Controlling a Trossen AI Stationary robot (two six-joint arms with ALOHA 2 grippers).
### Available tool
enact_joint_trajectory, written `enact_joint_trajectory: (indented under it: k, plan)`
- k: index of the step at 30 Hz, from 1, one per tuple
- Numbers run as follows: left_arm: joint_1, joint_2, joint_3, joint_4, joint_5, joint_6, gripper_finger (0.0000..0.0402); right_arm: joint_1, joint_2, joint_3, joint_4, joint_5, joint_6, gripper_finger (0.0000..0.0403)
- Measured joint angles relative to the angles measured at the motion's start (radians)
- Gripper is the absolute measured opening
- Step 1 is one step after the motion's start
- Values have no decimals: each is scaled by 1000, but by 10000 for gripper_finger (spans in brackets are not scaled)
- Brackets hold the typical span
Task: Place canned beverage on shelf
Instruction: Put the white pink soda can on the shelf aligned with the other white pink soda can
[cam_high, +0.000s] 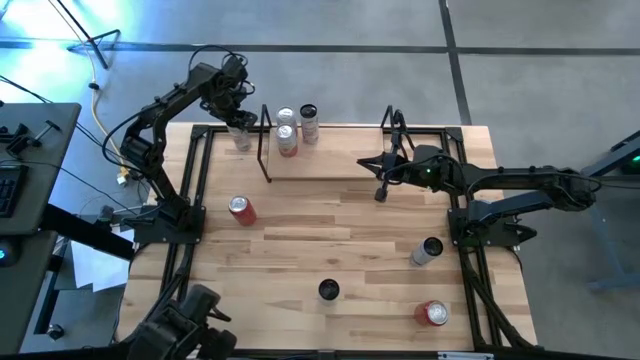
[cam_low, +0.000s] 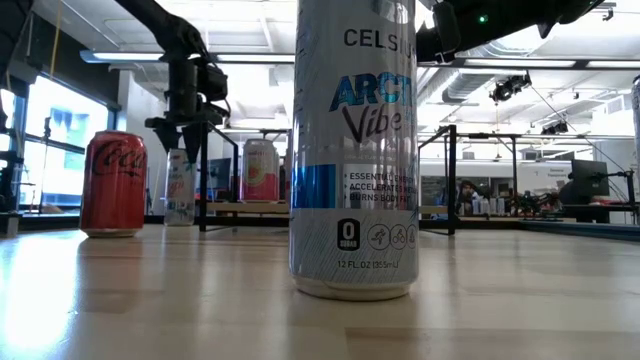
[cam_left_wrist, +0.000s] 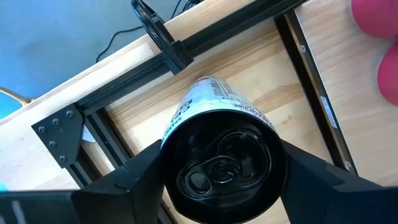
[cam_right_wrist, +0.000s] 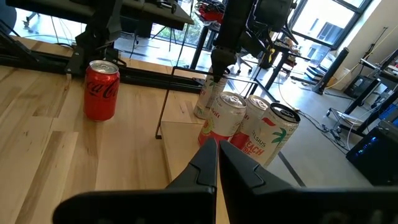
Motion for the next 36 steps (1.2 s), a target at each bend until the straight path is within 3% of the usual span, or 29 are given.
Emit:
enact_joint_trajectory:
  k: [8,15,19,31,36]
  plan:
    - [-25,-104,-1,-40,-34,-11,235,0,0,0,0,0,0,0]
    - [-25,-290,-1,-156,-32,-100,235,0,0,0,0,0,-2,0]
    - [-36,-405,-1,-196,51,-156,235,0,0,0,0,0,-7,0]
    - [-168,-662,-1,-377,62,-318,235,0,0,0,0,0,-8,0]
    - [-238,-746,0,-375,136,-364,235,0,0,0,0,0,-8,0]
